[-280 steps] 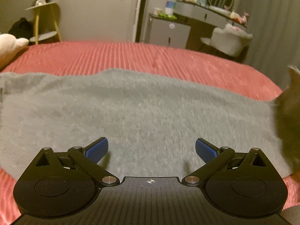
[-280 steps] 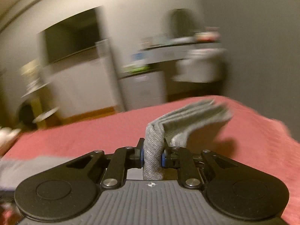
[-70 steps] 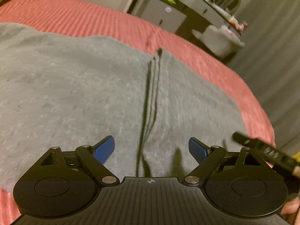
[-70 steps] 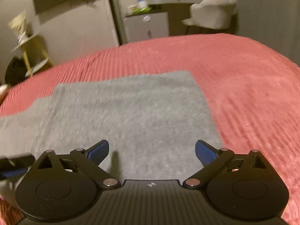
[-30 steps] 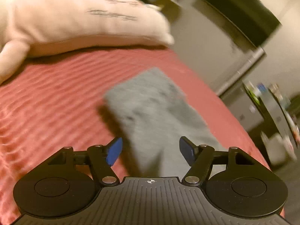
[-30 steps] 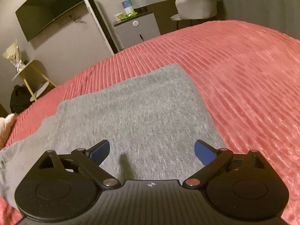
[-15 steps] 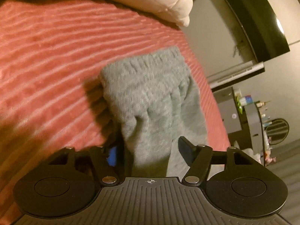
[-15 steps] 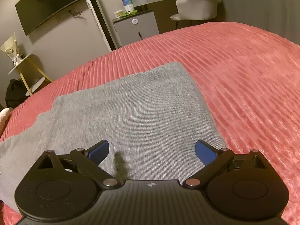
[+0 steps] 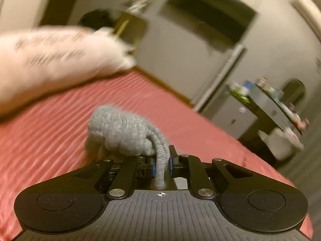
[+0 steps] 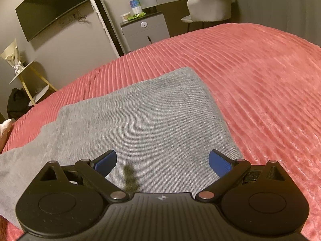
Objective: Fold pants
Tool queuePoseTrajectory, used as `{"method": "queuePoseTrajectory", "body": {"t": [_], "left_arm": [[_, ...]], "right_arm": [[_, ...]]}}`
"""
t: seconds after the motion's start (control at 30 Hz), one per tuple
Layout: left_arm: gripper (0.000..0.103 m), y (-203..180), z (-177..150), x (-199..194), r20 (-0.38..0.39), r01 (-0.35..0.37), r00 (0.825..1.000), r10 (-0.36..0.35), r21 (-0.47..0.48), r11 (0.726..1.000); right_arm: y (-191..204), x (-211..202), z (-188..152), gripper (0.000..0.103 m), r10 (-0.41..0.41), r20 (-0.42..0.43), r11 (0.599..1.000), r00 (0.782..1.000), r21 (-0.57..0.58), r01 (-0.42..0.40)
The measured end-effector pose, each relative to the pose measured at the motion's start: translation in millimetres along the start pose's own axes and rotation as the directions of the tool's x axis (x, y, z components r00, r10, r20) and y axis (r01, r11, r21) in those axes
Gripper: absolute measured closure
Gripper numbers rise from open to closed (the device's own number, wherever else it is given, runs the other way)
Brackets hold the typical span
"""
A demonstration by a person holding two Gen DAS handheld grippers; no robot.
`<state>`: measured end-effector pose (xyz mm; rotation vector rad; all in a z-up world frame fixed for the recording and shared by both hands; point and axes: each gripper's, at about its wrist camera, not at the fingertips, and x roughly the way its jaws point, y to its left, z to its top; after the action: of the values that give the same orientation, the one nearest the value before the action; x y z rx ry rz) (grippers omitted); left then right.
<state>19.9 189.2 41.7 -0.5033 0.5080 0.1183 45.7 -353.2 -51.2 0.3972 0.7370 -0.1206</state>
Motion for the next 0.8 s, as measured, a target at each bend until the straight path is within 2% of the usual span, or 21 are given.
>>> {"method": "queuePoseTrajectory", "body": {"t": [0.07,0.13,0.17,0.27,0.33,0.4,0.43,0.47,0.5,0.57,0.63,0.67,0.73,0.8], "left_arm": [[0.089,-36,-1,-6,0.023,0.036,0.999,-0.039,0.125,0.991],[0.089,-76,-10,-12,0.03,0.076,0.996,-0.087,0.263,0.962],[0.089,-94,-18,-16,0.026,0.1,0.993,-0.114,0.314,0.944],[0.088,-152,-49,-17,-0.019,0.191,0.978,-0.206,0.464,0.865],[0.088,-188,-81,-12,-0.075,0.234,0.97,-0.231,0.547,0.804],[0.081,-214,-118,-3,-0.155,0.274,0.961,-0.227,0.612,0.742],[0.068,-223,-140,4,-0.217,0.306,0.952,-0.216,0.642,0.703],[0.059,-230,-158,11,-0.276,0.33,0.942,-0.191,0.657,0.678],[0.057,-234,-178,19,-0.353,0.365,0.922,-0.158,0.657,0.66],[0.052,-233,-199,29,-0.445,0.389,0.89,-0.095,0.636,0.667],[0.048,-230,-199,23,-0.435,0.365,0.897,-0.076,0.634,0.682],[0.034,-227,-190,18,-0.428,0.356,0.9,-0.082,0.613,0.705],[0.016,-215,-167,8,-0.388,0.31,0.916,-0.099,0.531,0.788],[0.014,-195,-149,1,-0.33,0.224,0.941,-0.073,0.445,0.867]], "right_arm": [[-1,0,0,0.004,0.004,0.003,1.0,1.0,0.006,-0.004],[-3,-1,0,0.004,0.012,0.008,1.0,1.0,0.02,-0.012],[-4,-1,1,0.004,0.015,0.01,1.0,1.0,0.025,-0.015],[-3,-1,1,0.004,0.017,0.018,0.999,1.0,0.032,-0.018],[-4,-2,1,0.004,0.021,0.025,0.999,0.999,0.039,-0.022],[-5,-4,1,0.004,0.03,0.032,0.998,0.999,0.052,-0.032],[-7,-5,1,0.004,0.037,0.038,0.997,0.999,0.062,-0.04],[-8,-6,1,0.004,0.045,0.042,0.996,0.998,0.072,-0.048],[-10,-7,1,0.004,0.054,0.048,0.995,0.997,0.083,-0.058],[-15,-8,2,0.004,0.073,0.055,0.991,0.996,0.106,-0.078],[-19,-10,2,0.004,0.093,0.062,0.987,0.994,0.125,-0.1],[-21,-10,2,0.004,0.107,0.065,0.984,0.992,0.134,-0.115],[-23,-12,3,0.004,0.15,0.074,0.976,0.986,0.15,-0.16],[-22,-15,3,0.006,0.219,0.082,0.96,0.972,0.159,-0.23]]}}
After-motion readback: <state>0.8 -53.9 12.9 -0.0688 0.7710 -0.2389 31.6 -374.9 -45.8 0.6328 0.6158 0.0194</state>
